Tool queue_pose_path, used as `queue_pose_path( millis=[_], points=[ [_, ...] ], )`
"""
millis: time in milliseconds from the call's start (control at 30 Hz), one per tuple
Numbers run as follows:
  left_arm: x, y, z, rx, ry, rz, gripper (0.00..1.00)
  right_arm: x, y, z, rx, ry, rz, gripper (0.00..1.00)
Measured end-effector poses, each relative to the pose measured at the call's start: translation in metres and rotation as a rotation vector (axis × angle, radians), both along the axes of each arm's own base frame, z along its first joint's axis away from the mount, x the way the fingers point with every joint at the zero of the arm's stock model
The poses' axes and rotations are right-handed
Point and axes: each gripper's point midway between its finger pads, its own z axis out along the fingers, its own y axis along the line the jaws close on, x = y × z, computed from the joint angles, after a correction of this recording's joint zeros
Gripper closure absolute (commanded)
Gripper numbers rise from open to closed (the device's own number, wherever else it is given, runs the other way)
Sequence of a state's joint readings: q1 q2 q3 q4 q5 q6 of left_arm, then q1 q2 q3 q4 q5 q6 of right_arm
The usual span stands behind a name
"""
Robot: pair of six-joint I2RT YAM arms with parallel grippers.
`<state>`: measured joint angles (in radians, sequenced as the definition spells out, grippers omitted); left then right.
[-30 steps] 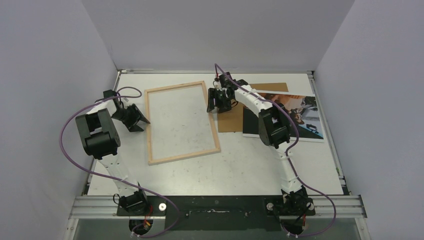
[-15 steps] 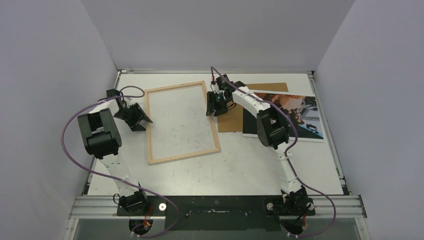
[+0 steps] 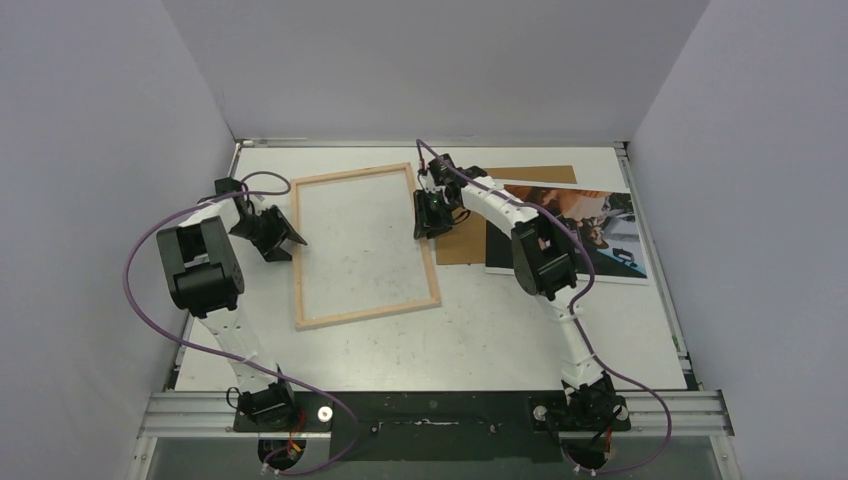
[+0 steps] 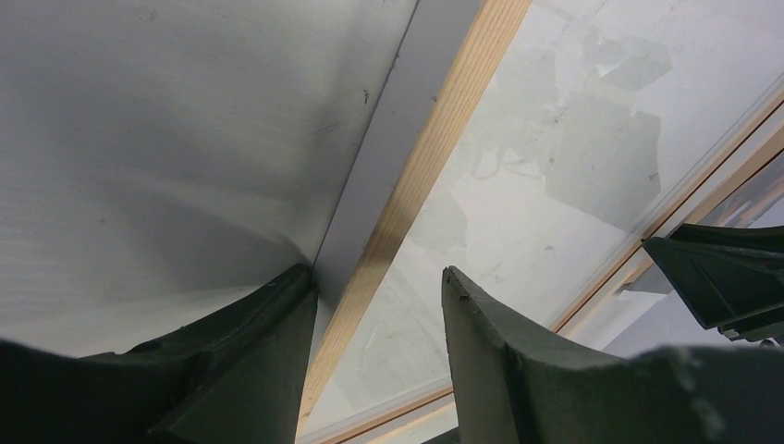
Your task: Put the photo into the frame
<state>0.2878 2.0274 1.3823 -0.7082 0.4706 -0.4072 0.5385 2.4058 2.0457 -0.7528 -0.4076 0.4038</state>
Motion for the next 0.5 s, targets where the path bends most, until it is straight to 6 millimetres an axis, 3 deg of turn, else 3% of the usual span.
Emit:
queue_pose_path(
  millis=[300,500],
  points=[
    [0.002,-0.011,0.0,0.027,-0.003,-0.025,0.5,-0.014,-0.013,0.002,-0.029,0.017,-0.025,0.55],
    [-0.003,-0.003,0.0,0.106,0.017,-0.029,0.49,-0.003,-0.023,0.018,-0.042,-0.033,-0.09,0.48]
  ],
)
